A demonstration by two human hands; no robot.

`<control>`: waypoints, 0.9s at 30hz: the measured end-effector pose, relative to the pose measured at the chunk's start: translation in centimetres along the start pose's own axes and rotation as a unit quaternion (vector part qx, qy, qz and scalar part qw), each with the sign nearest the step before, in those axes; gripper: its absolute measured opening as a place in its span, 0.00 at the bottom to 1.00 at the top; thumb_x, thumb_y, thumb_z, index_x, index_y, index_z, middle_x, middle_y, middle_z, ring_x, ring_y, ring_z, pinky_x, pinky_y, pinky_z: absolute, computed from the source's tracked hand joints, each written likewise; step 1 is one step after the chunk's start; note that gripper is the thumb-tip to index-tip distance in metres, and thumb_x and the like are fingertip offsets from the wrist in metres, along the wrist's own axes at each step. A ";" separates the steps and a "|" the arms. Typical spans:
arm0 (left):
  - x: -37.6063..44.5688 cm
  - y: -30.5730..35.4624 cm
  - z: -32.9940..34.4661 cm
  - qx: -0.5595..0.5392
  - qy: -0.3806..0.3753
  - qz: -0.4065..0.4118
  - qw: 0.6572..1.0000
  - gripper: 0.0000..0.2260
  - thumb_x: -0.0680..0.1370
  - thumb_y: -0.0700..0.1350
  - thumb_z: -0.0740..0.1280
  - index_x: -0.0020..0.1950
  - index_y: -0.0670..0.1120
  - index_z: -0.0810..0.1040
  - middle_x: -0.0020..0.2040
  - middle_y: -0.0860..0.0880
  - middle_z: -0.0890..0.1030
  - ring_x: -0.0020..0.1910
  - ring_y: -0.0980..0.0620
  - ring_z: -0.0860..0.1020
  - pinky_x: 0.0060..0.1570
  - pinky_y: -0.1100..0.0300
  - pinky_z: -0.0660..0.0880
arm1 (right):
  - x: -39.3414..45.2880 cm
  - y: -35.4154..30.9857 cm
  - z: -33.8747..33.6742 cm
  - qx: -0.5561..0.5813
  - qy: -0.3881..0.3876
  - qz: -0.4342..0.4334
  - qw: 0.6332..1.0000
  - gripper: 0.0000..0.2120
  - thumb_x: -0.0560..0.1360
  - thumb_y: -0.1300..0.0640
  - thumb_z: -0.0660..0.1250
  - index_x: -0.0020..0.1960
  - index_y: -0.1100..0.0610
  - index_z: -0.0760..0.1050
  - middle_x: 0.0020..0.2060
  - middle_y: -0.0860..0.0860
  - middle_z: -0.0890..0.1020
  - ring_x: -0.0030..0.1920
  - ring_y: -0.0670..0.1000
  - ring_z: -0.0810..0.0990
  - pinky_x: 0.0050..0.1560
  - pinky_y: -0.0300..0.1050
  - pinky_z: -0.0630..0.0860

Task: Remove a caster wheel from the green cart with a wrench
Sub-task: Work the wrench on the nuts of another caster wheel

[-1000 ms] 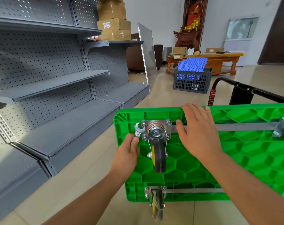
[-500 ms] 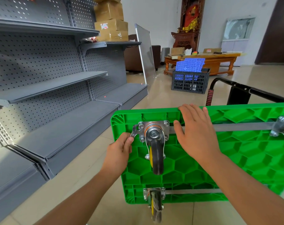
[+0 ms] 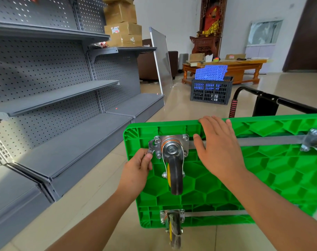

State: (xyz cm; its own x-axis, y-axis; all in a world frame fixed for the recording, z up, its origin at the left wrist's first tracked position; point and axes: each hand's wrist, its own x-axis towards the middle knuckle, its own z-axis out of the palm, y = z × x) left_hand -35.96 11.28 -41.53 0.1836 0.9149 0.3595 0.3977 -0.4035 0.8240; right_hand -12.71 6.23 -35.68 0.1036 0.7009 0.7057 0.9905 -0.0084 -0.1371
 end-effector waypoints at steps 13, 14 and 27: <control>2.2 3.5 -3.5 0.208 -0.009 0.072 0.975 0.14 0.84 0.50 0.62 0.38 0.53 0.69 0.34 0.49 0.79 0.34 0.49 0.76 0.37 0.54 0.72 | 0.0 0.0 -0.2 0.002 -0.005 0.000 1.000 0.24 0.80 0.47 0.56 0.72 0.58 0.69 0.69 0.54 0.74 0.73 0.57 0.68 0.79 0.59 0.56; 1.9 3.4 -3.4 0.200 -0.011 0.057 0.978 0.14 0.84 0.50 0.62 0.38 0.53 0.69 0.34 0.49 0.79 0.33 0.52 0.75 0.35 0.59 0.70 | -0.1 0.0 -0.3 0.003 -0.007 -0.002 1.000 0.24 0.81 0.47 0.57 0.72 0.58 0.69 0.70 0.55 0.74 0.73 0.57 0.68 0.79 0.59 0.56; 2.1 2.7 -3.4 0.174 -0.014 0.026 0.984 0.15 0.84 0.49 0.63 0.37 0.52 0.71 0.32 0.53 0.78 0.31 0.59 0.74 0.34 0.66 0.70 | 0.0 -0.2 -0.6 0.003 -0.024 0.005 1.000 0.23 0.81 0.49 0.61 0.73 0.58 0.69 0.71 0.54 0.73 0.74 0.57 0.66 0.79 0.58 0.54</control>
State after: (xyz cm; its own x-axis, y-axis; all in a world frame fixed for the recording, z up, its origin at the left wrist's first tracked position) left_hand -37.59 12.17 -37.04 0.2350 0.8948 0.3797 0.6708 -0.4320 0.6028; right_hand -12.86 5.75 -35.24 0.1090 0.7347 0.6696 0.9889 -0.0117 -0.1481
